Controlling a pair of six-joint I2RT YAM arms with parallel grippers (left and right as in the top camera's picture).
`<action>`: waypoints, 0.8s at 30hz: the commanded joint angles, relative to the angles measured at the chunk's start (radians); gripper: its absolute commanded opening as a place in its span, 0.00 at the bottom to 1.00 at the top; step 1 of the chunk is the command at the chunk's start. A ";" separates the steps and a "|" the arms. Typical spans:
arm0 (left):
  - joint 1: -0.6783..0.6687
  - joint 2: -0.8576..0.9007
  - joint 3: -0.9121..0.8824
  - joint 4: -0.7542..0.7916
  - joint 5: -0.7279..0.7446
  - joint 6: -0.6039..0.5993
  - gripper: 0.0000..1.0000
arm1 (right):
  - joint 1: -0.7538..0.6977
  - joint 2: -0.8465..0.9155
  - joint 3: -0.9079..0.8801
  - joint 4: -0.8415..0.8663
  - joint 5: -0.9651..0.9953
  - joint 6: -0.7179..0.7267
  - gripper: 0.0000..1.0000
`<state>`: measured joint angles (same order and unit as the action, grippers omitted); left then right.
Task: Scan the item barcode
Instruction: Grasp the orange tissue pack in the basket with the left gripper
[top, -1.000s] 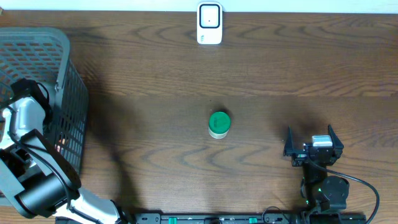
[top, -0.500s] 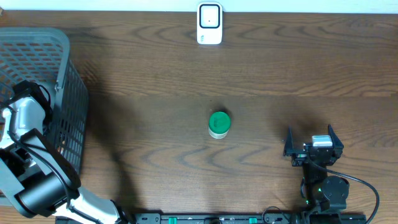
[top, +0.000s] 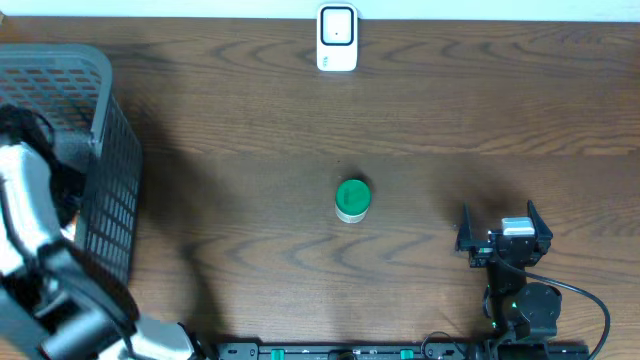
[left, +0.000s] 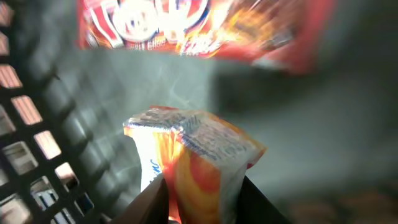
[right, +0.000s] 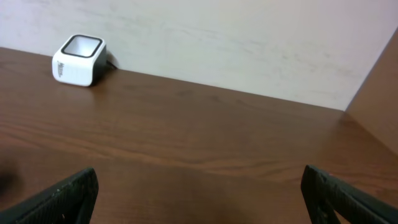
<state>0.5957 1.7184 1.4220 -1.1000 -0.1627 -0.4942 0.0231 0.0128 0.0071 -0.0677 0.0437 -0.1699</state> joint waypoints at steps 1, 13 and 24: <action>0.006 -0.168 0.103 -0.026 0.163 -0.001 0.31 | 0.014 -0.002 -0.002 -0.003 0.000 -0.011 0.99; -0.157 -0.593 0.115 -0.017 0.596 -0.051 0.31 | 0.014 -0.002 -0.002 -0.003 0.000 -0.011 0.99; -0.349 -0.691 0.115 0.005 0.113 -0.103 0.87 | 0.014 -0.002 -0.002 -0.003 0.000 -0.011 0.99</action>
<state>0.2523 1.0122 1.5284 -1.1156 0.1001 -0.5720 0.0231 0.0128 0.0071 -0.0677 0.0437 -0.1699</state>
